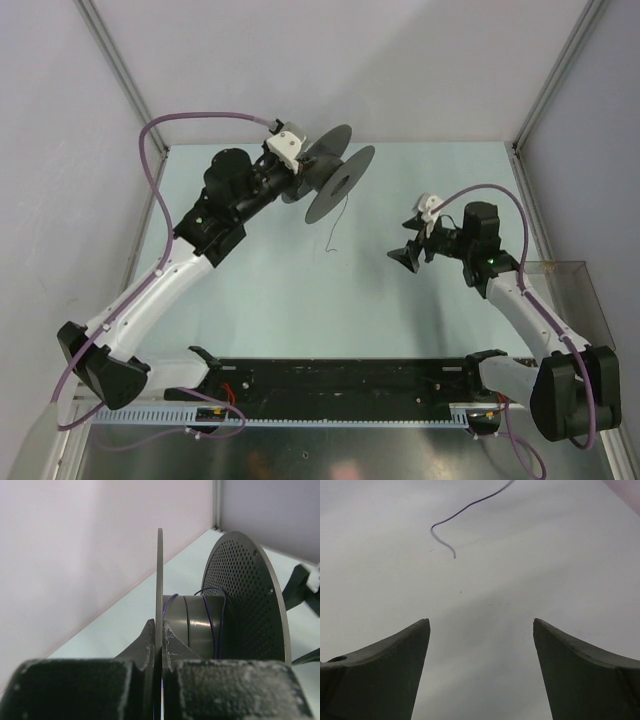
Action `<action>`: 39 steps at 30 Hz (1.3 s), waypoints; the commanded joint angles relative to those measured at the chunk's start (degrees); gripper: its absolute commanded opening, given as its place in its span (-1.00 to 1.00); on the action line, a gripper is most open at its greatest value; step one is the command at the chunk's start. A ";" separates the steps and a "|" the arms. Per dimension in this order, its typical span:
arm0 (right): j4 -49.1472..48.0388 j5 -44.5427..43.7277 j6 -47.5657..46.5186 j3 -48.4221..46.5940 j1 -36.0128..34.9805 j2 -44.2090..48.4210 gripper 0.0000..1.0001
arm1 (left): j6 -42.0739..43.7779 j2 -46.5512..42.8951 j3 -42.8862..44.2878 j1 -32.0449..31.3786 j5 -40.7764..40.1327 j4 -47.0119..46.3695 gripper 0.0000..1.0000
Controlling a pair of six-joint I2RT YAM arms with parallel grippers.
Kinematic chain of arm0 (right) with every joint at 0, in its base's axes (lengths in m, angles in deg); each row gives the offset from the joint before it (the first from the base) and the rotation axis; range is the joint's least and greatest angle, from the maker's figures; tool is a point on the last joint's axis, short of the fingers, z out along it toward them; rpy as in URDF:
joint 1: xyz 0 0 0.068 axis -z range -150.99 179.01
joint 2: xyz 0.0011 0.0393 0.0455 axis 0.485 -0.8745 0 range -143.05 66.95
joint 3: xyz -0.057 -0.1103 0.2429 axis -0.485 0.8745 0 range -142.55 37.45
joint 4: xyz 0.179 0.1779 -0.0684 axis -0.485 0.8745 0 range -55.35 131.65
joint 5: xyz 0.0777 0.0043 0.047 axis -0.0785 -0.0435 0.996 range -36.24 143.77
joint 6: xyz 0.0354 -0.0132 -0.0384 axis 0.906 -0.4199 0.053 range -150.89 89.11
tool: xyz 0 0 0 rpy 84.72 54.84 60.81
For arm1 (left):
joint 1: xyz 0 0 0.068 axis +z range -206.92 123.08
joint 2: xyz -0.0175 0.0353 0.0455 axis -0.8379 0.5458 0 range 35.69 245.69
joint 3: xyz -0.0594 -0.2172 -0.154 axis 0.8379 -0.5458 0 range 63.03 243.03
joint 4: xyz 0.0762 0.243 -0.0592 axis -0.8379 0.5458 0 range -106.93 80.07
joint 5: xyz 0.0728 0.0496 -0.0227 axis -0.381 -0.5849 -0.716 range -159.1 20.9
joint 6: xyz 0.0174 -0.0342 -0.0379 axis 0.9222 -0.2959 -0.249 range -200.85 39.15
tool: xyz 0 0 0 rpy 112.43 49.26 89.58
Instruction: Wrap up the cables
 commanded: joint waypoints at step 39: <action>-15.39 4.62 -20.82 7.14 -17.88 -3.99 -0.11 | -11.19 -2.07 14.55 0.84 24.50 -3.94 -1.00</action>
